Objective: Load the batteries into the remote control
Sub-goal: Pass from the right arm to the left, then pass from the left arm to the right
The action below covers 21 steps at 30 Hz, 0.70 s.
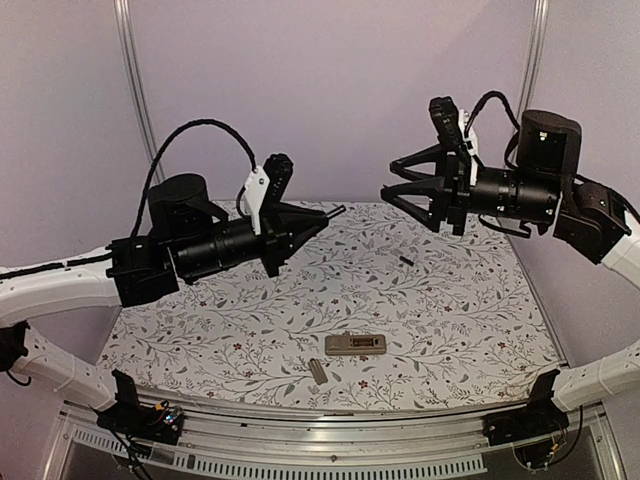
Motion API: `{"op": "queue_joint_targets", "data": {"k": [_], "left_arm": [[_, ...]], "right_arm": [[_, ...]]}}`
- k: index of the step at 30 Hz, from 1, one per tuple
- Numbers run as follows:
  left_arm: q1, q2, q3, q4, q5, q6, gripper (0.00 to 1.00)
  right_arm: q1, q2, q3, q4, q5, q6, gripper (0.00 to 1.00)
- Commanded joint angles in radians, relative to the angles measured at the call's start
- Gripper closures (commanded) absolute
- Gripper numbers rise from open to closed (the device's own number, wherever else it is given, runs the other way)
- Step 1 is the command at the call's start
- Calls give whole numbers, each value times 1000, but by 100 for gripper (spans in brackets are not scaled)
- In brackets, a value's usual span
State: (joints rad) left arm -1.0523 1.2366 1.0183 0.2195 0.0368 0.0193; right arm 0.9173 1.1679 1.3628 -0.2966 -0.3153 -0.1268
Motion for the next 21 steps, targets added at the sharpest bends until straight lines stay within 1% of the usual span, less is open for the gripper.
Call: {"op": "queue_joint_targets", "data": {"k": [1,5,10,12,14,17,19,21], "left_arm": [[32,32,71,-286,62,-125,100],[57,70,122,-363,123,-167,100],[62,91,138,-389,165,-191,100],[63,95,138,-389,177,-201,100],[65,96,138,-389,188,-204,100],[70,98,134,-384,197,-212,100],[73,100,132,-379,209,-214,100],[73,106,134,-378,220,-216,100]], "right_arm": [[19,-11,-37,-188,78,-522,46],[63,36,-37,-178,113,-758,44],[140,134,-38,-146,269,-947,44],[154,166,-42,-116,298,-994,47],[155,183,-44,-86,308,-1002,50],[155,196,-62,-71,310,-1024,52],[155,205,-73,-55,311,-1029,57],[155,213,-83,-40,353,-1027,61]]}}
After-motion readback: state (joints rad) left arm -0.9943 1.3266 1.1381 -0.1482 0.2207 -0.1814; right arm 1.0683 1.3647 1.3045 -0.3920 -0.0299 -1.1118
